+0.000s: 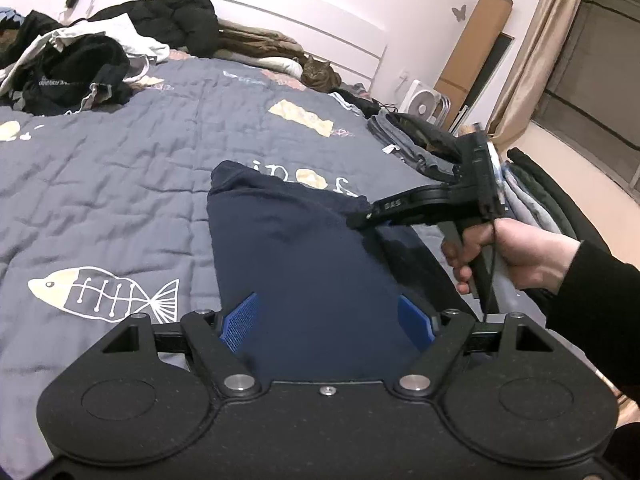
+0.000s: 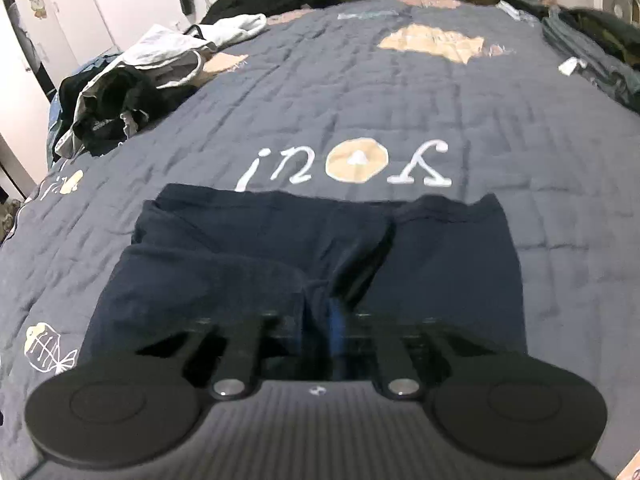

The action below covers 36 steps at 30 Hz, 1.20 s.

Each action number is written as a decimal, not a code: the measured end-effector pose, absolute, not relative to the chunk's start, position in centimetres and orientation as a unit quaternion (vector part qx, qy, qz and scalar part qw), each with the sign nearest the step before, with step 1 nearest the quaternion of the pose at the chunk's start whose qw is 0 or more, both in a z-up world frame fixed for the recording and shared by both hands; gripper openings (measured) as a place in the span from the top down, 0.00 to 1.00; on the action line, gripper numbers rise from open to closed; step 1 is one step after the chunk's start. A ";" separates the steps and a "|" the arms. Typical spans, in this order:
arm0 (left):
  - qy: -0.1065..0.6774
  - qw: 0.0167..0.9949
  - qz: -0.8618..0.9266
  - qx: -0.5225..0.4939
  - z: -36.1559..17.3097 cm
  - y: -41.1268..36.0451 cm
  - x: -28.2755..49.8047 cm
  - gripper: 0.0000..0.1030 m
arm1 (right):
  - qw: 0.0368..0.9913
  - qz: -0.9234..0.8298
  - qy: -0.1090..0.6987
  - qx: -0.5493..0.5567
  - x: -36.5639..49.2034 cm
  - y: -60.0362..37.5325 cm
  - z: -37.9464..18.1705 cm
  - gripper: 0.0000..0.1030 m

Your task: Fold clothes

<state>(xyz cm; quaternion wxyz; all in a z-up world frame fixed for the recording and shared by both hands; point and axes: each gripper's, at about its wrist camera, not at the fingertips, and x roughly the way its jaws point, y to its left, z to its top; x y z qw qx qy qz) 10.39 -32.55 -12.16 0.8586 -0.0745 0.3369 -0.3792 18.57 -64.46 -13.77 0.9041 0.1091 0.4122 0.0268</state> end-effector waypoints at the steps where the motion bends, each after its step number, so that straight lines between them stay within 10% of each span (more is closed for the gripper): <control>1: 0.338 0.858 -0.378 -0.077 -12.1 -32.5 10.4 0.27 | 0.909 0.030 0.403 0.103 18.2 -64.3 -13.2 0.93; 20: 0.351 0.853 -0.376 -0.086 -12.1 -32.4 10.8 0.27 | 0.905 0.024 0.425 0.029 20.4 -63.8 -13.1 0.63; 24: 0.358 0.852 -0.371 -0.088 -12.3 -32.3 11.0 0.27 | 0.908 0.044 0.416 0.011 20.3 -62.7 -13.5 0.70; 26: 0.360 0.853 -0.368 -0.089 -12.3 -32.2 11.1 0.27 | 0.909 0.049 0.414 0.001 20.0 -62.1 -13.4 0.90; 36: 0.357 0.854 -0.367 -0.094 -12.2 -31.9 11.1 0.27 | 0.943 0.023 0.331 0.036 18.1 -63.8 -8.8 0.91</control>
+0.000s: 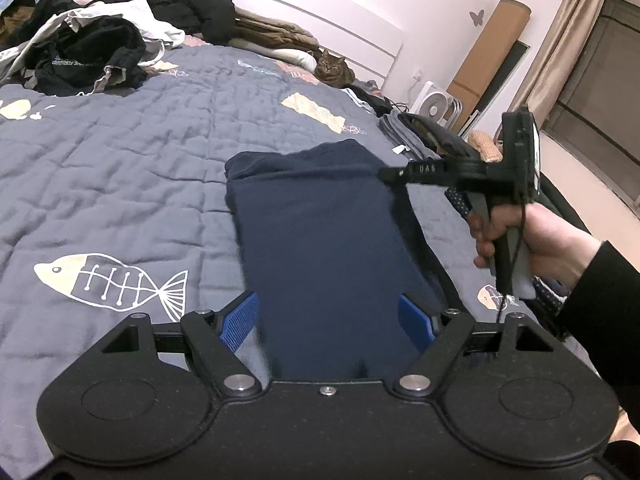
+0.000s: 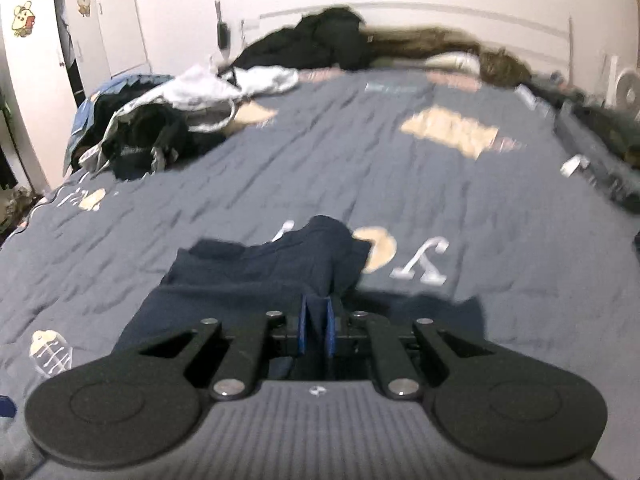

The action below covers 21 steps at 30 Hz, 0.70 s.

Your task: Fold clothes

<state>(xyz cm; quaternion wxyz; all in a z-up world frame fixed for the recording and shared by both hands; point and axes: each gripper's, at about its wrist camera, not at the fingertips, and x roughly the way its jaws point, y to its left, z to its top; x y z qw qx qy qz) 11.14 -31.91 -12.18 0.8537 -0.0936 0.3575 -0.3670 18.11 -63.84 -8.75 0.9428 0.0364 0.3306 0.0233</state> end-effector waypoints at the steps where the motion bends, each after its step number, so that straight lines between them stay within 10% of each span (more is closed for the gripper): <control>1: 0.358 0.853 -0.367 -0.093 -12.2 -31.9 11.1 0.27 | 0.946 0.011 0.323 0.032 18.2 -63.9 -8.6 0.91; 9: 0.366 0.850 -0.366 -0.090 -12.3 -32.0 11.3 0.26 | 0.918 -0.026 0.395 -0.004 19.9 -64.6 -11.1 0.87; 21: 0.330 0.844 -0.423 -0.005 -12.1 -34.7 8.0 0.26 | 0.913 -0.047 0.366 0.176 0.8 -66.5 -9.9 0.72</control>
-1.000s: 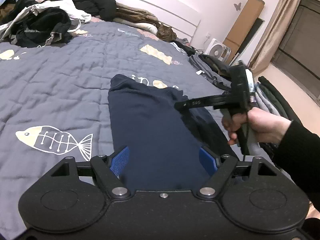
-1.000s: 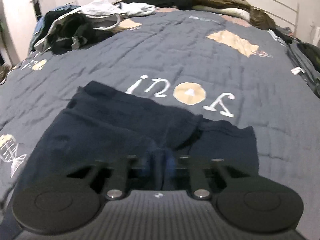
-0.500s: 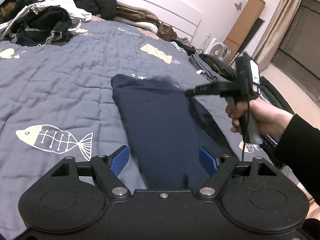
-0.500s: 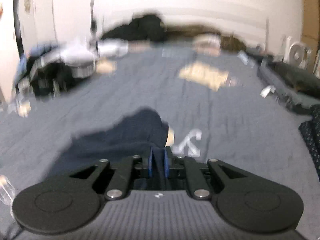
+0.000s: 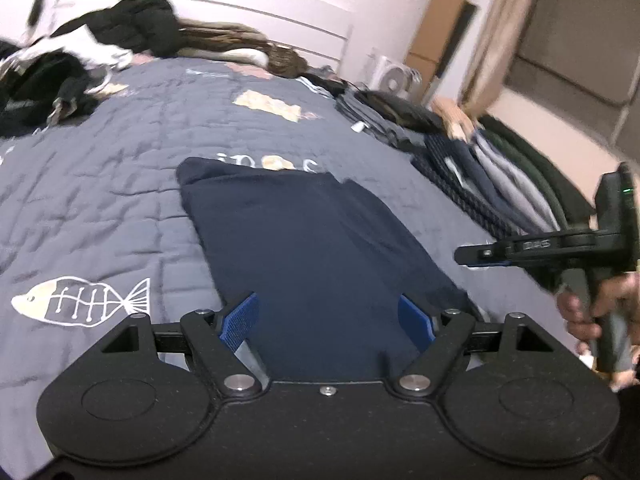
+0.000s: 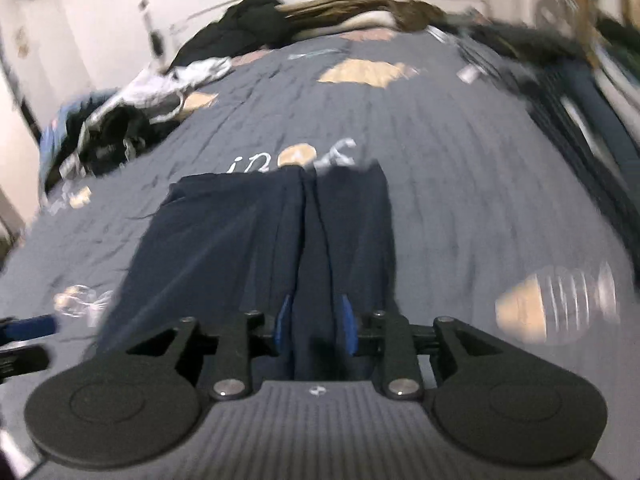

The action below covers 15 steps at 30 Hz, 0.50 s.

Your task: Fold clothes

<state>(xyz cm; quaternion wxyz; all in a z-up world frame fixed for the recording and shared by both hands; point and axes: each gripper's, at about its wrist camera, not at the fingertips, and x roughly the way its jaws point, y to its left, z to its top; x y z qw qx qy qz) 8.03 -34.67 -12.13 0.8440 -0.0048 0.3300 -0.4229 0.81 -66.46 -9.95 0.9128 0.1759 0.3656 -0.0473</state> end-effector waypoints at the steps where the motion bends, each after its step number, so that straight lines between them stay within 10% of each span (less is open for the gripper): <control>1: 0.326 0.843 -0.427 0.007 -12.3 -35.0 7.6 0.26 | 0.912 -0.051 0.361 0.190 -0.1 -66.3 -10.3 0.70; 15: 0.236 0.837 -0.441 0.220 -15.3 -39.2 1.8 0.27 | 0.896 -0.058 0.368 0.244 -2.6 -65.4 -14.1 0.62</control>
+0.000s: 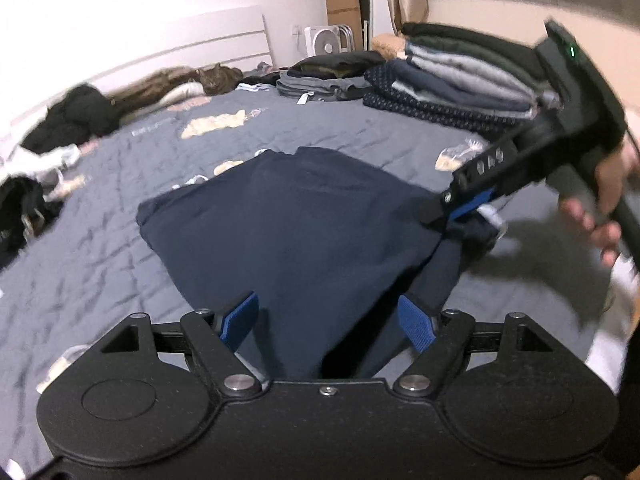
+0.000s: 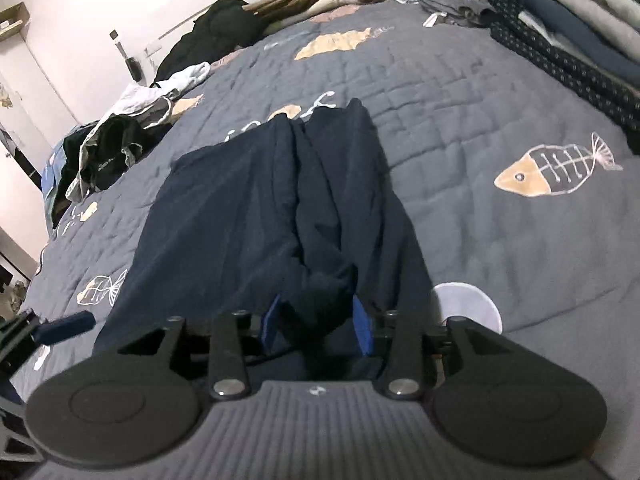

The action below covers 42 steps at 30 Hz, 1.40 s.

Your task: Fold clothes

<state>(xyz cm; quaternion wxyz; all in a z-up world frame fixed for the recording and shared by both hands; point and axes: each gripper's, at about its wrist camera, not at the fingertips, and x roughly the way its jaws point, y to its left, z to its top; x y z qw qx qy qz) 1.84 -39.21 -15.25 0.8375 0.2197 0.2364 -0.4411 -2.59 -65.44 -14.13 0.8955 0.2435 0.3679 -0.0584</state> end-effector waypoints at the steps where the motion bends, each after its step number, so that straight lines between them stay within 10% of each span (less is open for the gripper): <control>1: 0.230 0.838 -0.437 0.232 -15.5 -39.4 1.7 0.27 | 0.895 -0.059 0.366 0.249 -2.7 -65.5 -14.3 0.62; 6: 0.207 0.840 -0.420 0.275 -16.5 -40.0 1.1 0.30 | 0.899 -0.058 0.339 0.269 -2.4 -65.7 -14.2 0.64; 12: 0.207 0.846 -0.406 0.277 -16.6 -40.0 1.6 0.58 | 0.910 -0.037 0.304 0.278 -2.6 -65.1 -13.2 0.85; 20: 0.202 0.850 -0.406 0.270 -16.2 -40.2 1.3 0.34 | 0.914 -0.023 0.203 0.351 -6.0 -67.0 -8.8 0.87; 32: 0.260 0.828 -0.430 0.249 -16.7 -40.4 1.9 0.33 | 0.892 -0.102 0.394 0.199 -5.1 -67.5 -14.0 0.83; 42: 0.347 0.800 -0.489 0.000 -12.2 -36.1 5.9 0.25 | 0.911 -0.130 0.336 0.199 -6.6 -68.7 -11.5 0.73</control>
